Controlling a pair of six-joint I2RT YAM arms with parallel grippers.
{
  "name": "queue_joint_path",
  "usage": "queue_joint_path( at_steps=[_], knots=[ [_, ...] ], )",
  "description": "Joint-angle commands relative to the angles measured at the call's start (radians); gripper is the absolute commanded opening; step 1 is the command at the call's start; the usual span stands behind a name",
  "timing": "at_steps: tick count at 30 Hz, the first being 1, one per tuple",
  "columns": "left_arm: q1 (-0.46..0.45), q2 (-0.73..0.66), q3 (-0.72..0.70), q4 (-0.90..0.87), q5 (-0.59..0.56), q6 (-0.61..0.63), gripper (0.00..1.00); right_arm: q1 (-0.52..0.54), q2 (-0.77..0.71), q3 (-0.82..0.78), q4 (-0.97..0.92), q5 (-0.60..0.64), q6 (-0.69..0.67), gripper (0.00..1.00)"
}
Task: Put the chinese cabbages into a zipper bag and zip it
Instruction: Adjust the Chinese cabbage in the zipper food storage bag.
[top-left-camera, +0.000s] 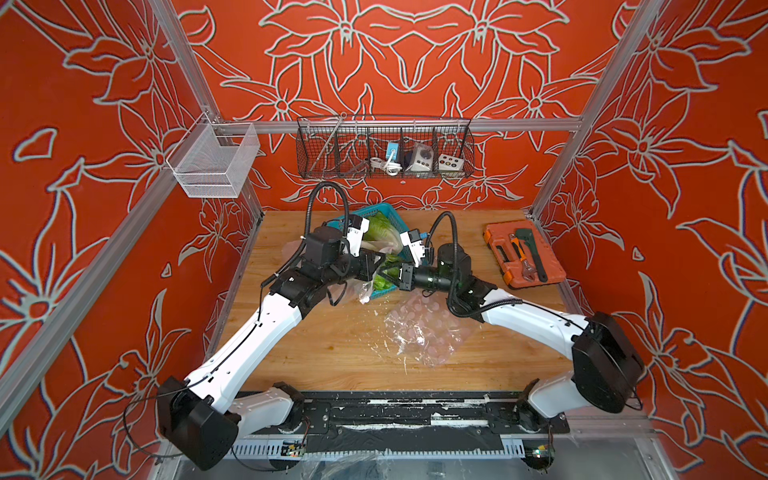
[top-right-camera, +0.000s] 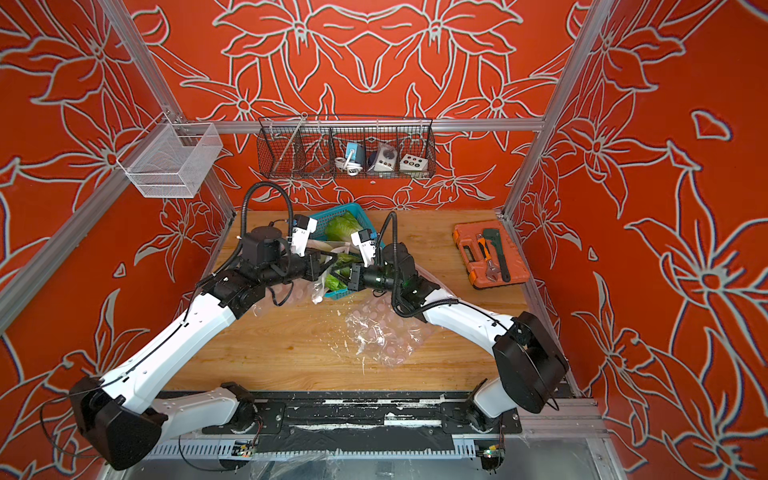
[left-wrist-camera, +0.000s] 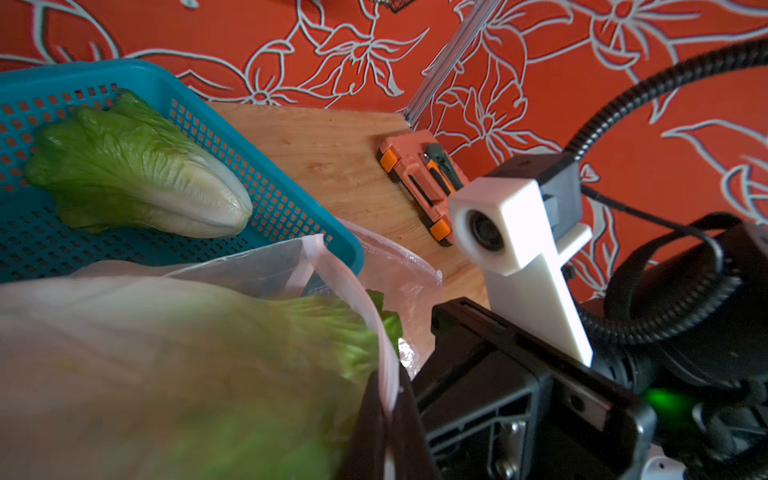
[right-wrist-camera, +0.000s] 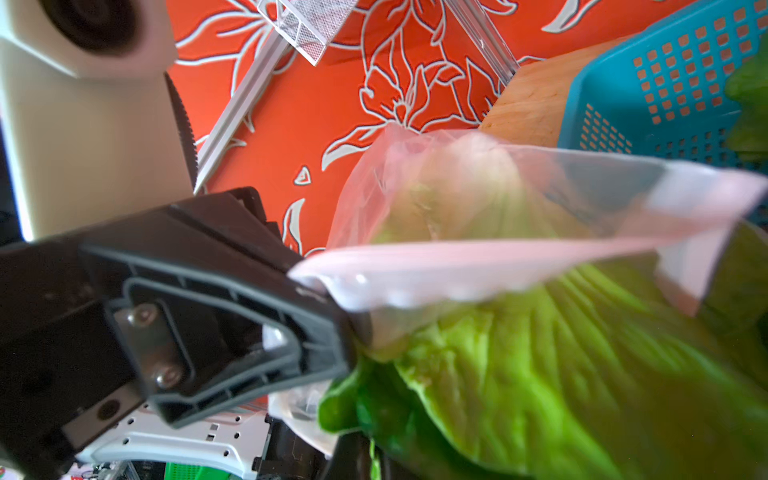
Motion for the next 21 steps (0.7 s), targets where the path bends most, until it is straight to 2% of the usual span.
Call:
queue_joint_path(
  at_steps=[1,6,10,13,15,17,19,21],
  knots=[
    [0.024,-0.042,-0.02,0.146,0.239,-0.088,0.02,0.006,-0.014,0.024,-0.173,0.085,-0.083,0.22],
    [0.069,-0.051,-0.108,0.199,0.256,-0.09,0.02,-0.005,-0.131,-0.039,-0.301,0.077,-0.125,0.51],
    [0.071,-0.052,-0.161,0.233,0.275,-0.096,0.03,-0.041,-0.231,-0.08,-0.43,0.121,-0.128,0.64],
    [0.07,-0.057,-0.176,0.248,0.284,-0.109,0.03,-0.054,-0.262,-0.064,-0.564,0.202,-0.153,0.72],
    [0.069,-0.059,-0.184,0.264,0.295,-0.125,0.03,-0.054,-0.24,-0.041,-0.6,0.217,-0.169,0.75],
    [0.064,-0.06,-0.198,0.29,0.305,-0.147,0.04,-0.052,-0.197,-0.027,-0.567,0.173,-0.165,0.75],
    [0.062,-0.06,-0.206,0.306,0.303,-0.157,0.04,-0.052,-0.154,-0.01,-0.552,0.148,-0.132,0.71],
    [0.062,-0.063,-0.2,0.289,0.282,-0.144,0.04,-0.062,-0.161,-0.025,-0.547,0.177,-0.074,0.65]
  ],
)
